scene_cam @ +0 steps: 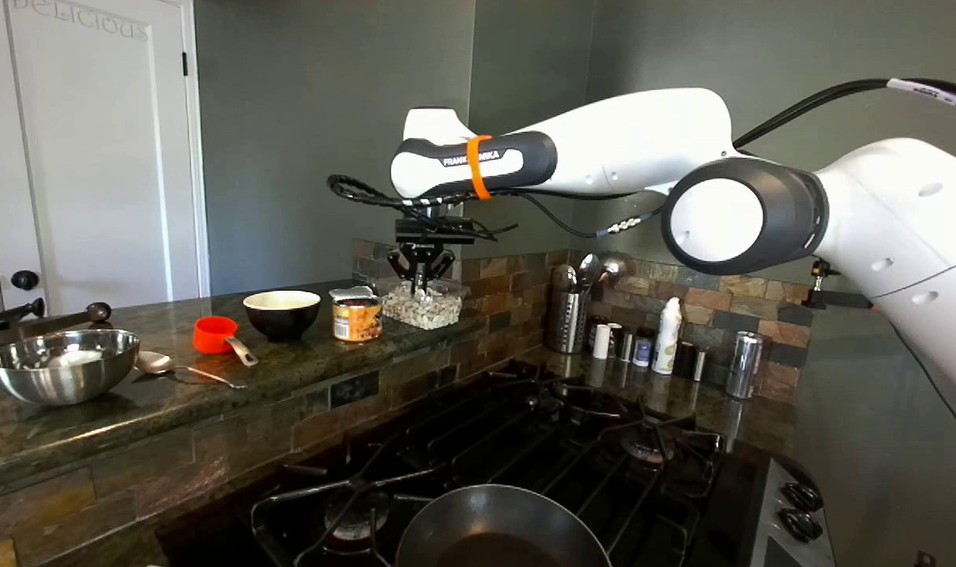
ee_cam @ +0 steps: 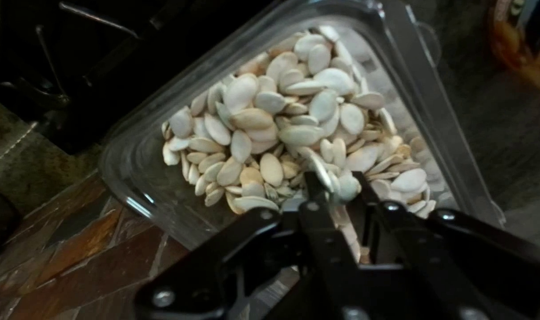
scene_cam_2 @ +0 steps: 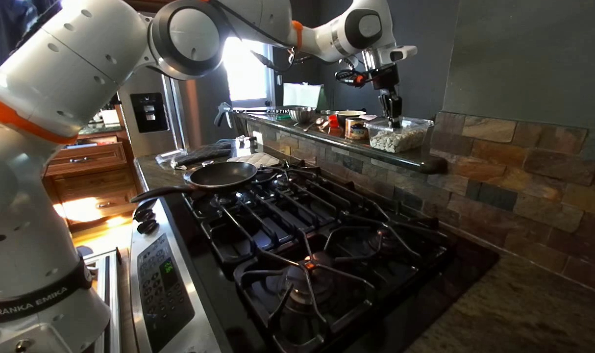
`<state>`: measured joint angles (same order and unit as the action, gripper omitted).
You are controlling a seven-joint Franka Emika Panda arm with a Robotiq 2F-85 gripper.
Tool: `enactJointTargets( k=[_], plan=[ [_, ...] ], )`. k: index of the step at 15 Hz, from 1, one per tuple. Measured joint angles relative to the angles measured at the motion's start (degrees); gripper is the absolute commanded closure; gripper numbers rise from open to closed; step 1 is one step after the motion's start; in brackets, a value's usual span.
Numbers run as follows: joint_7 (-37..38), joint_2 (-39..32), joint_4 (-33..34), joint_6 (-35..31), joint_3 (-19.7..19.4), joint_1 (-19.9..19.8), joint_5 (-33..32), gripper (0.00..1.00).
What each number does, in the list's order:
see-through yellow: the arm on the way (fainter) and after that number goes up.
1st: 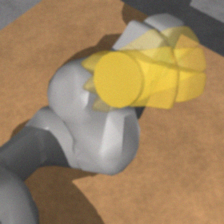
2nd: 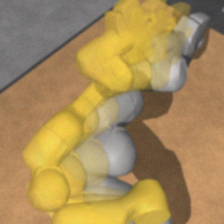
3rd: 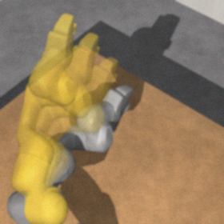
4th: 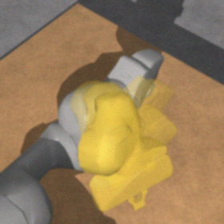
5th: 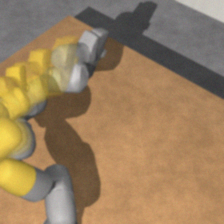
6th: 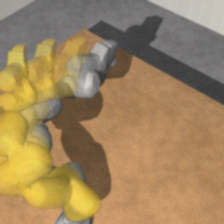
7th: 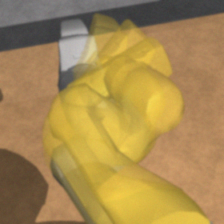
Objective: Transfer some popcorn from the transparent bowl to the black bowl.
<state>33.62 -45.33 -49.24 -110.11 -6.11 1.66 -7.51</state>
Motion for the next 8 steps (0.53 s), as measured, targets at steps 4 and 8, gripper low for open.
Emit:
enactJointTargets(
  k=[4, 8],
  plan=[
    [0.0, 0.6, 1.2, 0.0, 0.0, 0.2, -0.1, 0.95],
    [0.0, 0.8, 1.7, 0.0, 0.0, 0.2, -0.1, 0.95]
  ],
)
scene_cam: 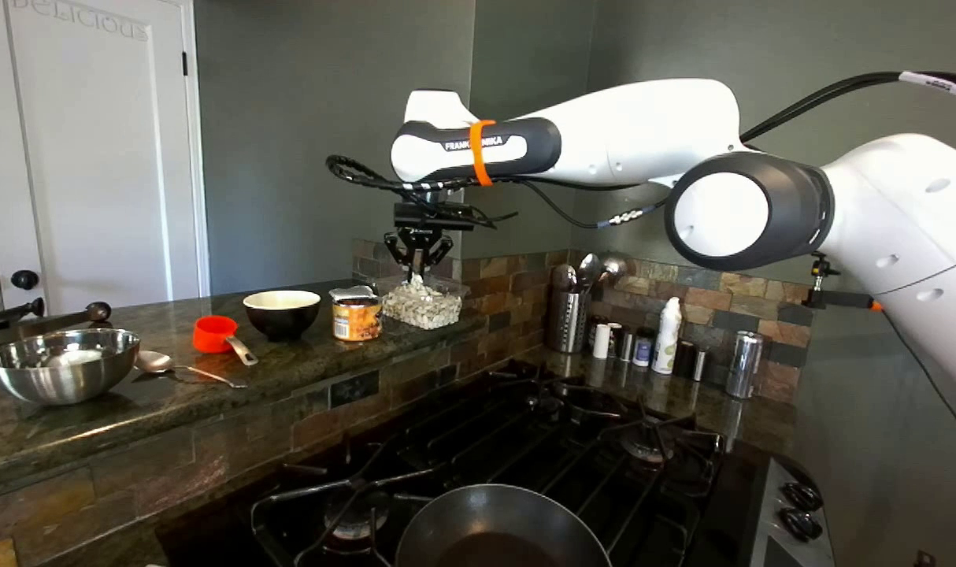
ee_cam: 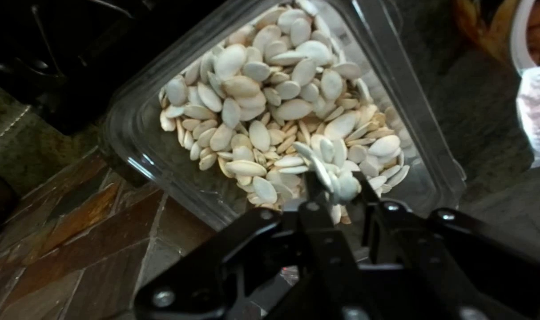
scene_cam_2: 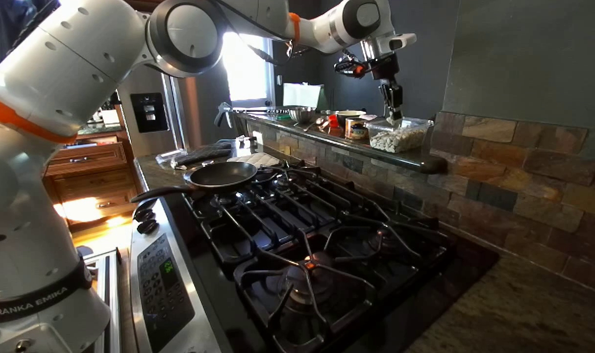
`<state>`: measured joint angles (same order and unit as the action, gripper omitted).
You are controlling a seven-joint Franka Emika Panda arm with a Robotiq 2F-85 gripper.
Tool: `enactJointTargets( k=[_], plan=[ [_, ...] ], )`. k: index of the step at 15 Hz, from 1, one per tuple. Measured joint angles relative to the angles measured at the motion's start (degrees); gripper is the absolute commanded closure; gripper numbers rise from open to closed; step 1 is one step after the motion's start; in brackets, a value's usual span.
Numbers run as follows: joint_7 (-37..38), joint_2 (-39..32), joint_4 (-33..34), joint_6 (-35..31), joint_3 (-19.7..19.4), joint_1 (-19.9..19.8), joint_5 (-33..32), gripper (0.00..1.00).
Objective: Transfer some popcorn from the transparent bowl to the black bowl.
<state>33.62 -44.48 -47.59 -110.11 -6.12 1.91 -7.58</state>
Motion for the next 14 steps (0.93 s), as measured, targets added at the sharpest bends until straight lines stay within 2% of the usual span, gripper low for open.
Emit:
enactJointTargets(
  k=[14],
  plan=[
    [0.7, -0.2, 0.1, 0.0, -0.7, 0.2, -0.6, 0.95]
  ],
)
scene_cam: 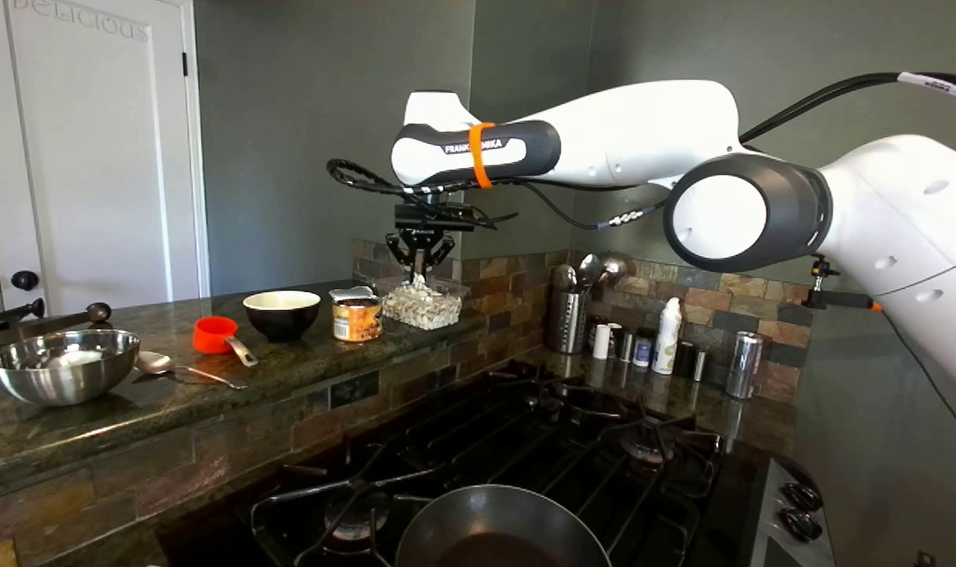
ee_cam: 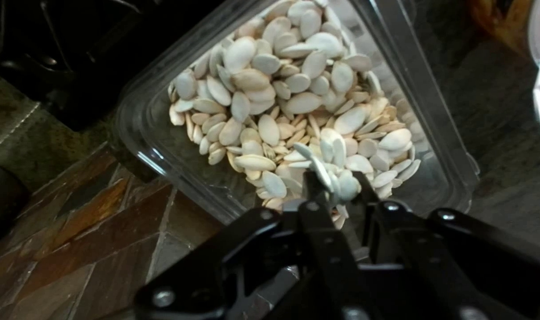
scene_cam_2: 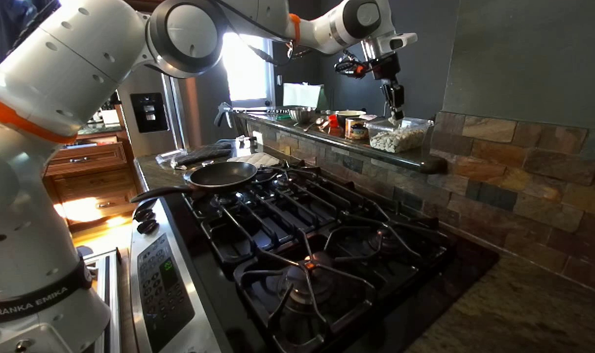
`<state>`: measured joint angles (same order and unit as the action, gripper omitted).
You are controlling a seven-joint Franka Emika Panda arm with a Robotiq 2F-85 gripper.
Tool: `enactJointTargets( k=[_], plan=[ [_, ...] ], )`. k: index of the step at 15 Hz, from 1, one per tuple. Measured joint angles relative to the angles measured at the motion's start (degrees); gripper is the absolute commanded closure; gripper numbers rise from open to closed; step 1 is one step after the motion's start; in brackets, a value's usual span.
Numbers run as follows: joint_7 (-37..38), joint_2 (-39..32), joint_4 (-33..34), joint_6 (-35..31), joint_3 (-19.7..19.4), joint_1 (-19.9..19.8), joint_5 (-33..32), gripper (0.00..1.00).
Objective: Transfer some popcorn from the transparent bowl to the black bowl.
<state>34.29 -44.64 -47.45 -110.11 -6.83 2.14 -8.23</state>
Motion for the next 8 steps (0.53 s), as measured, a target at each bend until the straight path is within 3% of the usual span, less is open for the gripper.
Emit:
enactJointTargets(
  k=[8],
  plan=[
    [-0.2, 0.1, 1.6, 0.0, 0.7, 0.1, 0.2, 0.95]
  ],
)
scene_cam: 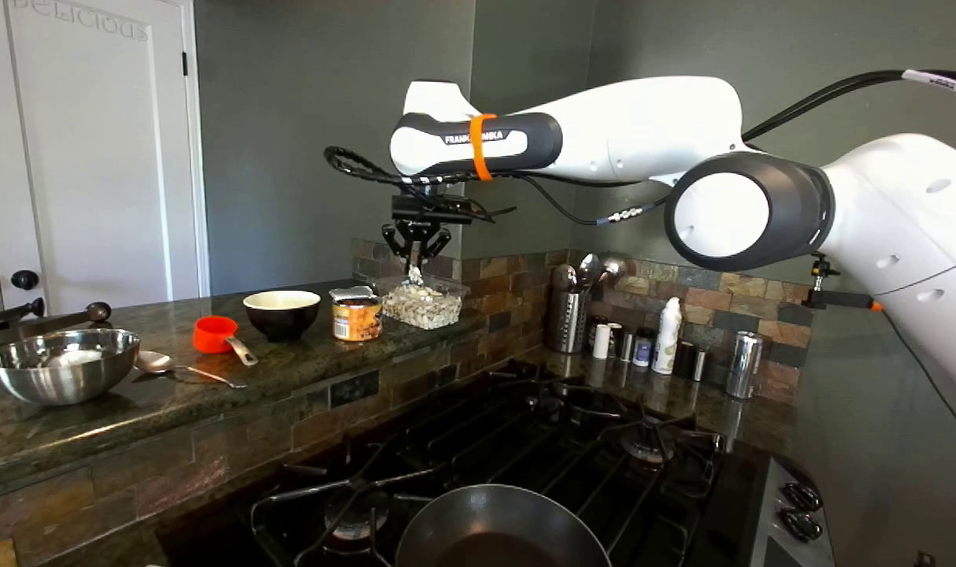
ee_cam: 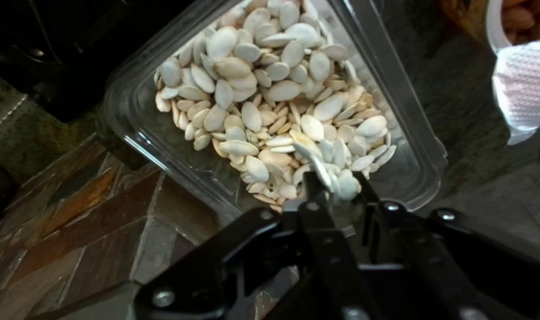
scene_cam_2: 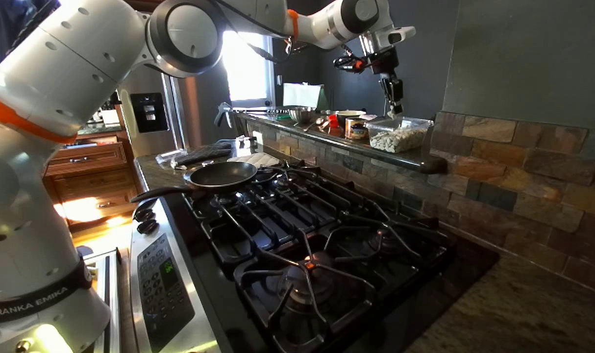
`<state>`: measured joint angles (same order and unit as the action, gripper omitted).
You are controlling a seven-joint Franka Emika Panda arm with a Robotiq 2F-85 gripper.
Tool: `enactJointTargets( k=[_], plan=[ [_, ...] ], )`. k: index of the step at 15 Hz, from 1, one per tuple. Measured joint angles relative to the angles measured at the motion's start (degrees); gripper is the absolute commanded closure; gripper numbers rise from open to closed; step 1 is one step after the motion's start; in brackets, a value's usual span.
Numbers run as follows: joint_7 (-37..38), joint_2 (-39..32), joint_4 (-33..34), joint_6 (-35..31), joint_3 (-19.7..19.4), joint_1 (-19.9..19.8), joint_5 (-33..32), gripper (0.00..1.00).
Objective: Transfer some popcorn from the transparent bowl to the black bowl.
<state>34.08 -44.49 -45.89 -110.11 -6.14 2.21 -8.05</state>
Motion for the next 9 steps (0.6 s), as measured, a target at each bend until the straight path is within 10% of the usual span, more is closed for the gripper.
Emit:
enactJointTargets(
  k=[9],
  plan=[
    [-3.6, 1.0, 4.2, 2.2, 2.1, 2.7, 0.0, 0.95]
  ],
)
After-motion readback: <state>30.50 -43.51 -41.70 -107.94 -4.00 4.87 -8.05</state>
